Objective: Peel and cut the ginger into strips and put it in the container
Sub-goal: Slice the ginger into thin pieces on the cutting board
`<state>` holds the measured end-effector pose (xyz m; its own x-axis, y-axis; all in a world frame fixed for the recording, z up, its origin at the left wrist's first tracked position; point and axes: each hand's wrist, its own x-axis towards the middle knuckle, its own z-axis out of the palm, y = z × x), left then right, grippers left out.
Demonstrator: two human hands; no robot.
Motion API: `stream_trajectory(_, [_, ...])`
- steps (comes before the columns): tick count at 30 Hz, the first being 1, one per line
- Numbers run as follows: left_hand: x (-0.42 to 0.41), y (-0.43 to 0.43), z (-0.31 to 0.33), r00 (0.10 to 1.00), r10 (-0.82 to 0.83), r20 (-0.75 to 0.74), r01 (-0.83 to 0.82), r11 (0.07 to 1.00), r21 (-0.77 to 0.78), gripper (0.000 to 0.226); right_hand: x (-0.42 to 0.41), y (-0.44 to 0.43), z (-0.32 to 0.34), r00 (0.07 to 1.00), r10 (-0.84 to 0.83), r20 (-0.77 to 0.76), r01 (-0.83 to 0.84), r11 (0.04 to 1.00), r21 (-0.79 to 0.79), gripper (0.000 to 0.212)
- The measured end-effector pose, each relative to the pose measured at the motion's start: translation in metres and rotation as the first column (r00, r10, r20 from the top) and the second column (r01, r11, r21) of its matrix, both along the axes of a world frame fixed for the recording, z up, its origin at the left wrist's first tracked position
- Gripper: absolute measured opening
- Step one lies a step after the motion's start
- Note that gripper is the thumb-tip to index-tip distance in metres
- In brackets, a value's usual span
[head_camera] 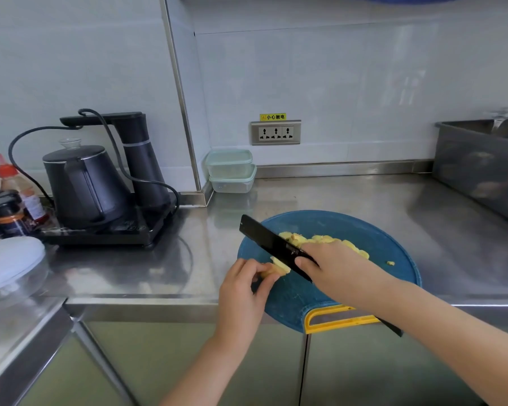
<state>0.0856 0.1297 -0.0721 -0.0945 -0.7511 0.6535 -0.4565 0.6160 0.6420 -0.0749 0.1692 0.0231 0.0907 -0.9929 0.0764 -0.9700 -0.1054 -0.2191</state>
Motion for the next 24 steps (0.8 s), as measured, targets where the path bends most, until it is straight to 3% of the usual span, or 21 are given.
stream_trajectory(4, [0.001,0.002,-0.001,1.000,-0.030,-0.003,0.030,0.999,-0.030,0.011,-0.005,-0.009,0.007,0.997,-0.029,0.076,0.025,0.999,0.047,0.026])
stream_trajectory(8, [0.004,0.002,-0.002,0.999,-0.033,0.018,0.034,0.998,-0.058,0.016,-0.004,-0.010,0.006,1.000,0.000,-0.023,0.003,0.994,0.112,0.024])
stream_trajectory(20, [0.004,0.004,0.001,0.999,-0.037,0.030,0.038,0.998,-0.050,0.020,-0.010,-0.008,-0.002,0.992,-0.122,0.027,0.119,0.989,0.092,0.030])
stream_trajectory(24, [0.003,0.004,0.001,0.999,-0.031,0.027,0.032,0.999,-0.037,0.015,-0.011,-0.001,0.002,0.994,-0.076,0.080,0.069,0.994,0.088,0.033])
